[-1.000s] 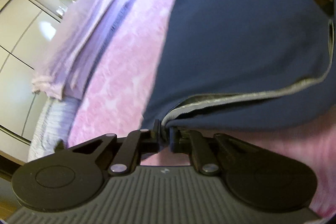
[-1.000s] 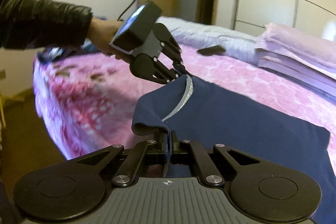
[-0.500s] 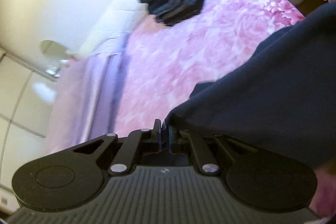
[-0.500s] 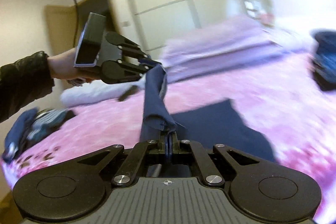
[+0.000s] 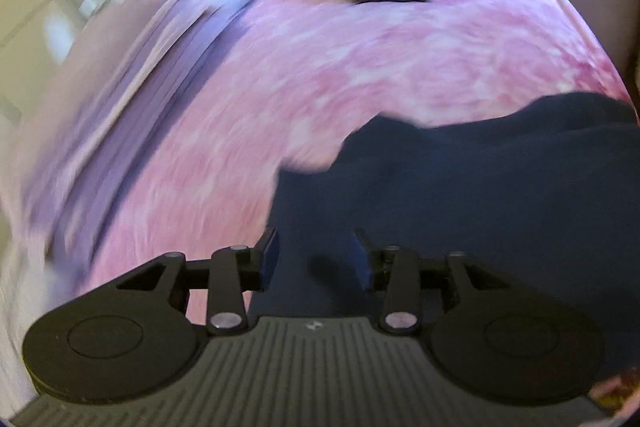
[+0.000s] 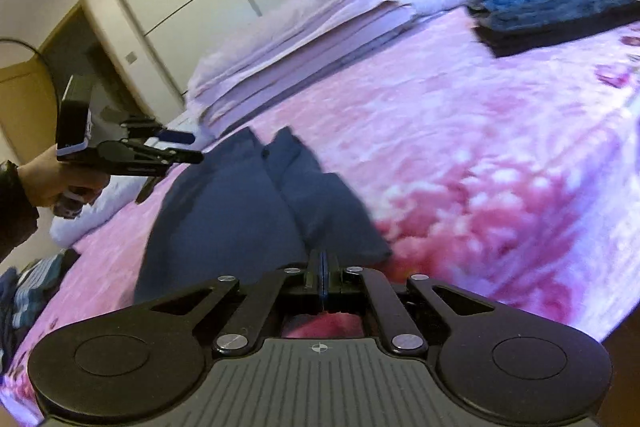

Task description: Fold clothes

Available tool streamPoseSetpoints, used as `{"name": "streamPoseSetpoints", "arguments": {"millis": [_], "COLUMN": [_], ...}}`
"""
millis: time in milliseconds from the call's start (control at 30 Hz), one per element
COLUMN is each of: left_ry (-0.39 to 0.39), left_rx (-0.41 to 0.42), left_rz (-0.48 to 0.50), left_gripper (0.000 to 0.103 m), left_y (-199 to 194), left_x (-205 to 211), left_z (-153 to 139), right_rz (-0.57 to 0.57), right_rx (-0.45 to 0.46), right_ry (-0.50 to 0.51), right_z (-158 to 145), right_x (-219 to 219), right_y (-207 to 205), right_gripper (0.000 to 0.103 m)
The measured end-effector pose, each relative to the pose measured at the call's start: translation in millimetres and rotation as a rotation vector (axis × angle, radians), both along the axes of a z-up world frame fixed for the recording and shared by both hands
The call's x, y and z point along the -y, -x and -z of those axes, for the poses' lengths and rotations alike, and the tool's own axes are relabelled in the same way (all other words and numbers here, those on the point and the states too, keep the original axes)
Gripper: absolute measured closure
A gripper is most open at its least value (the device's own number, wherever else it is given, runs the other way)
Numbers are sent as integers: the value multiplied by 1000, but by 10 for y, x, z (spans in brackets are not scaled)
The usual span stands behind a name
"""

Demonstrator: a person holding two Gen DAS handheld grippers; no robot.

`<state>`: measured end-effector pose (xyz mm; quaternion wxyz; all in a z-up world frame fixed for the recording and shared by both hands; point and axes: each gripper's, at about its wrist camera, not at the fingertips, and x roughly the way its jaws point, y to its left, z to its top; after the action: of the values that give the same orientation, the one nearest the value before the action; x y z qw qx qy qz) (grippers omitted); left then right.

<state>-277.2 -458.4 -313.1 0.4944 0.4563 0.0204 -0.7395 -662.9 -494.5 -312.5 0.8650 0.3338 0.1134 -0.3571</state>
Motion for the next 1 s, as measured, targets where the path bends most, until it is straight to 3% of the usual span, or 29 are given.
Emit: {"name": "streamPoseSetpoints", "arguments": {"millis": [100,167,200,233,367,600,700,733,767,833,933,1000], "left_ry": [-37,-54,-67,-80,-148,-344,-369,-375,-382,-355,-283,-239], "left_rx": [-100,-158,-189,-217,-303,-464,-495,-503,-511,-514,-532,-604], "left_rz": [-85,-118,-126,-125,-97,-58,-46,-42,-39,-26,12,46], "left_gripper": [67,66,66,65,62,62,70,80,86,90,93,93], "left_y": [-354,-502,-553,-578,-591,-572,-569,-568,-567,-570,-597,-663], "left_x": [0,81,141,222,585,1176,1240,1252,1264,1204,1040,963], "left_z": [-32,-43,-47,-44,5,257,314,330,345,310,152,-16], "right_rz": [-42,-53,-53,-48,-34,59,97,107,114,118,114,111], "right_rx": [12,17,16,16,31,104,132,140,136,112,112,103], "right_ry": [2,2,3,7,-23,-96,-125,-136,-138,-150,-146,-89], "right_z": [-13,-8,-6,0,56,162,198,214,216,211,163,28], "right_x": [-38,-44,-62,-87,-156,-115,-48,-26,-14,13,-3,-51], "right_y": [-192,-306,-337,-355,-378,-389,-387,-390,-397,-406,-371,-333], "right_gripper": [98,79,45,27,27,27,28,30,35,95,99,100]}}
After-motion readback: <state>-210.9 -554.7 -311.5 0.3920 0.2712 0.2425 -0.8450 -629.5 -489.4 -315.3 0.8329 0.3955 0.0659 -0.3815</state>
